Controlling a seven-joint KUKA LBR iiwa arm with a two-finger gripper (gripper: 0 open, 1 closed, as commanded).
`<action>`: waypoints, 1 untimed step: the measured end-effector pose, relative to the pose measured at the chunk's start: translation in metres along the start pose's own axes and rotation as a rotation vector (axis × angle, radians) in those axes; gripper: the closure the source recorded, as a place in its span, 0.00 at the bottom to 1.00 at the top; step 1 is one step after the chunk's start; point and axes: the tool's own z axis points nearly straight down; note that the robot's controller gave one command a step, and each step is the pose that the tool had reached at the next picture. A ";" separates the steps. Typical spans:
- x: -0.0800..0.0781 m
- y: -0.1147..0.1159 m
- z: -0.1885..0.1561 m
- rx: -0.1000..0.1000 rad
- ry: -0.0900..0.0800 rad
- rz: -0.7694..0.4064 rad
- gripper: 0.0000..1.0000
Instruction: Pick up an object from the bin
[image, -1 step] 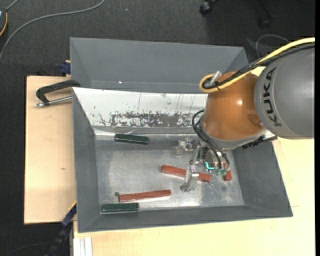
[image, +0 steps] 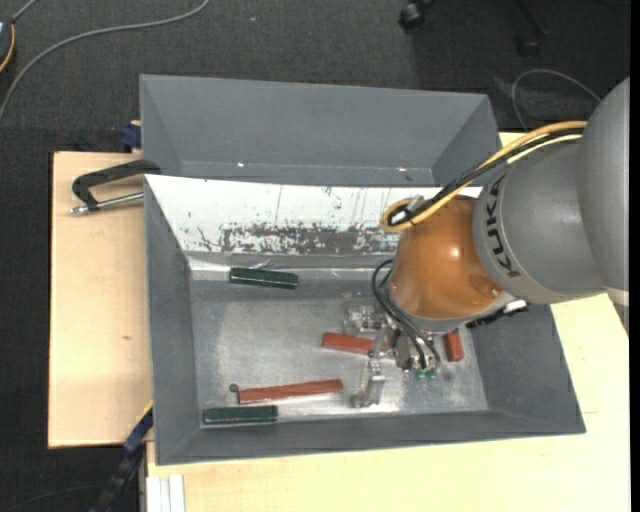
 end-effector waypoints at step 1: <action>0.010 0.005 -0.082 -0.001 -0.021 -0.020 0.00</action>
Offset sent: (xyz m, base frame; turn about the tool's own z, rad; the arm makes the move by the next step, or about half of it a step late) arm -0.0122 0.0037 0.0774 -0.0201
